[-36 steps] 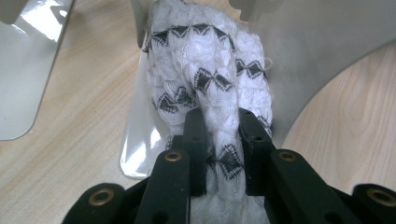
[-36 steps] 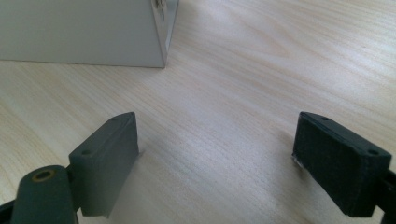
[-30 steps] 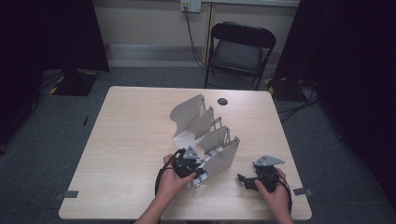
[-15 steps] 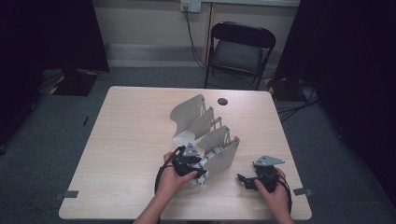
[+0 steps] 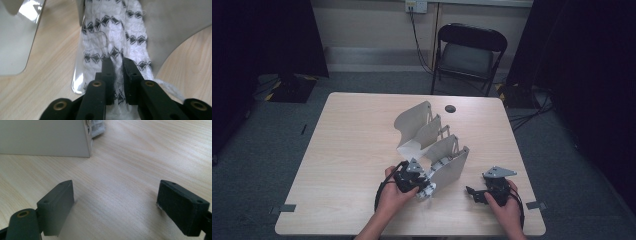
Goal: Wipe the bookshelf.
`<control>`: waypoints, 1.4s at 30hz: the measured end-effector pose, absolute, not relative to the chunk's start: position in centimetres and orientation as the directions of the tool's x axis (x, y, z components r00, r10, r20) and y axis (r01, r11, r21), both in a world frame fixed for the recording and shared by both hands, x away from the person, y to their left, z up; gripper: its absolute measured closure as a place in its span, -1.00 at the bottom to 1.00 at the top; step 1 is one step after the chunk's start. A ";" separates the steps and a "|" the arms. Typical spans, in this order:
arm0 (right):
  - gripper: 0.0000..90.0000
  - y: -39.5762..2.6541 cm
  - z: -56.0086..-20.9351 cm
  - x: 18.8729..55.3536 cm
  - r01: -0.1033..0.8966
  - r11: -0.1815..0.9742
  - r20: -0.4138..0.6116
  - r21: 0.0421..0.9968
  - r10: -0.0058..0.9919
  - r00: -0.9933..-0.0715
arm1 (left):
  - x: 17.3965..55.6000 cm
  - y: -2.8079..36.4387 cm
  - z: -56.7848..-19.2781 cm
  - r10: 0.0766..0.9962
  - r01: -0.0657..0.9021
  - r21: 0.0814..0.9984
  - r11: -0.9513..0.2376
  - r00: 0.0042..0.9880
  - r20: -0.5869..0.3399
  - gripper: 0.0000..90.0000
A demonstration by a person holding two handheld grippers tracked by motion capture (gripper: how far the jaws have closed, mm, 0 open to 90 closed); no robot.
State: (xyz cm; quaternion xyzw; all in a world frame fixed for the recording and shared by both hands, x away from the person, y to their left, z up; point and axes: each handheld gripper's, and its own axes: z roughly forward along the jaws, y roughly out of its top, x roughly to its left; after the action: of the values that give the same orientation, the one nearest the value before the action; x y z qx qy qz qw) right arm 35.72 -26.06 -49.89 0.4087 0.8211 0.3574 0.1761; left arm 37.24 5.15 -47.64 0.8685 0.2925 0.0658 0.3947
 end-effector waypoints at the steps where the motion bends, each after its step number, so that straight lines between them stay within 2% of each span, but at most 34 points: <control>1: -0.70 -26.1 -49.9 35.7 0.544 0.411 0.002 0.732 0.796 -0.605 | 37.3 5.0 -47.6 0.560 0.456 0.731 -0.507 0.819 -0.123 0.84; 7: -0.70 -26.0 -49.9 35.7 0.544 0.411 0.002 0.731 0.796 -0.605 | 38.0 4.2 -47.7 0.572 0.459 0.752 -0.473 0.809 -0.134 0.84; 16: -0.70 -26.0 -49.9 35.7 0.544 0.411 0.002 0.731 0.796 -0.605 | 37.4 4.3 -48.2 0.560 0.460 0.737 -0.495 0.818 -0.134 0.86; 26: -0.70 -26.0 -49.9 35.7 0.543 0.412 0.001 0.732 0.796 -0.605 | 36.0 6.5 -47.7 0.538 0.461 0.713 -0.529 0.831 -0.139 0.87; 29: -0.70 -26.0 -49.9 35.7 0.543 0.412 0.001 0.732 0.796 -0.606 | 36.1 6.6 -47.2 0.545 0.456 0.740 -0.495 0.826 -0.145 0.72; 33: -0.70 -26.0 -49.9 35.7 0.544 0.411 0.002 0.731 0.796 -0.605 | 36.8 6.1 -46.5 0.574 0.420 0.784 -0.458 0.813 -0.099 0.35; 37: -0.70 -26.0 -49.9 35.7 0.544 0.411 0.002 0.731 0.796 -0.605 | 37.5 5.0 -47.4 0.567 0.424 0.771 -0.474 0.818 -0.101 0.22; 42: -0.70 -26.0 -49.9 35.7 0.544 0.411 0.002 0.731 0.796 -0.605 | 37.2 4.0 -48.7 0.559 0.435 0.742 -0.510 0.823 -0.099 0.27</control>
State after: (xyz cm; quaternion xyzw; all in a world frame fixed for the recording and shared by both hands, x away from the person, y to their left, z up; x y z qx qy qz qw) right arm 35.74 -26.04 -49.90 0.4080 0.8213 0.3577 0.1762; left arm 37.22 4.04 -48.74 0.8655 0.2871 0.0768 0.4032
